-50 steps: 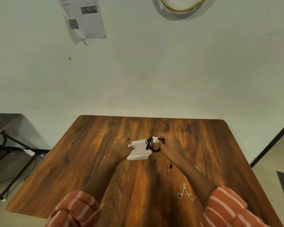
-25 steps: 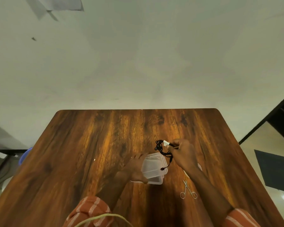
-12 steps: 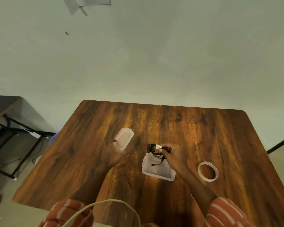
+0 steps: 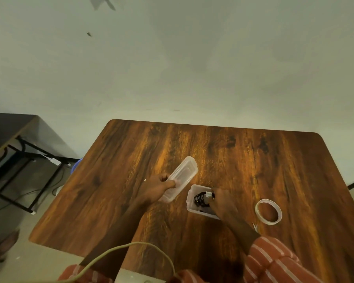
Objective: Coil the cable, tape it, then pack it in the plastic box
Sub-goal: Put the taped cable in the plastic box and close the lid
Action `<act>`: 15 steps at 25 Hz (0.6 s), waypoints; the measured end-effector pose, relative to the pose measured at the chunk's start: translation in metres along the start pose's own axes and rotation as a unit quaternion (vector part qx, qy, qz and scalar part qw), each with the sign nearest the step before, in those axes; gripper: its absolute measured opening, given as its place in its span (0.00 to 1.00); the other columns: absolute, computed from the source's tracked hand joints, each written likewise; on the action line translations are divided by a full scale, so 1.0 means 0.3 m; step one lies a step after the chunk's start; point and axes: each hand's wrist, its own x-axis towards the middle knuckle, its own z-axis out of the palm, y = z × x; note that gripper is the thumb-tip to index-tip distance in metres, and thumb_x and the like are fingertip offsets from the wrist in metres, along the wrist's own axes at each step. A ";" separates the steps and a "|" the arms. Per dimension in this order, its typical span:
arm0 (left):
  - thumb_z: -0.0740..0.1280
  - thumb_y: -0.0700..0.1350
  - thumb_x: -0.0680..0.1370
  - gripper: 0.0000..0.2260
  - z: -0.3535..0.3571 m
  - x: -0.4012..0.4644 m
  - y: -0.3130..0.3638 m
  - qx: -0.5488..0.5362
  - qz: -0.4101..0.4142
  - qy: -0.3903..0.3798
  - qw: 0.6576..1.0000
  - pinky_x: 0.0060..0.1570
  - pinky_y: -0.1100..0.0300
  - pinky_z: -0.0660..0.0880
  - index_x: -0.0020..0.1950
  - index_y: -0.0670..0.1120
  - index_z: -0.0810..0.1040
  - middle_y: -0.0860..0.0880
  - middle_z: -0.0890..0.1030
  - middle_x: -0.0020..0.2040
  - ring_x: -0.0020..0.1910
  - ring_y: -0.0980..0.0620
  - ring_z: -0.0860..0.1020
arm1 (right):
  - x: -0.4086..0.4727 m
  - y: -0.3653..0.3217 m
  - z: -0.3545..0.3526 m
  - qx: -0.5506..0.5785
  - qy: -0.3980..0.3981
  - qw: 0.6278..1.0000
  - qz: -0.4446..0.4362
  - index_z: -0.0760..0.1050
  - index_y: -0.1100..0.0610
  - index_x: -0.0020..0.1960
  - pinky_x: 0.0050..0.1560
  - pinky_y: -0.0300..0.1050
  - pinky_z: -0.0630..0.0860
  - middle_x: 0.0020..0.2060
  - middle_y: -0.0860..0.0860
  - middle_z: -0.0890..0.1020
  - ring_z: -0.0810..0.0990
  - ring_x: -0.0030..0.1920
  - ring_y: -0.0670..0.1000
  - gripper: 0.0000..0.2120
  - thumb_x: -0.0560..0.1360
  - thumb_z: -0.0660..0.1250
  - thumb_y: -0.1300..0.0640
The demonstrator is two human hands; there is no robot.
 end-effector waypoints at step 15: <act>0.80 0.41 0.67 0.17 0.201 0.183 0.115 -0.006 0.041 0.033 0.999 0.38 0.57 0.82 0.53 0.40 0.81 0.44 0.85 0.48 0.42 0.49 0.84 | -0.080 0.054 -0.297 0.501 0.033 0.855 0.130 0.82 0.54 0.45 0.50 0.60 0.82 0.43 0.55 0.86 0.85 0.47 0.59 0.07 0.77 0.67 0.62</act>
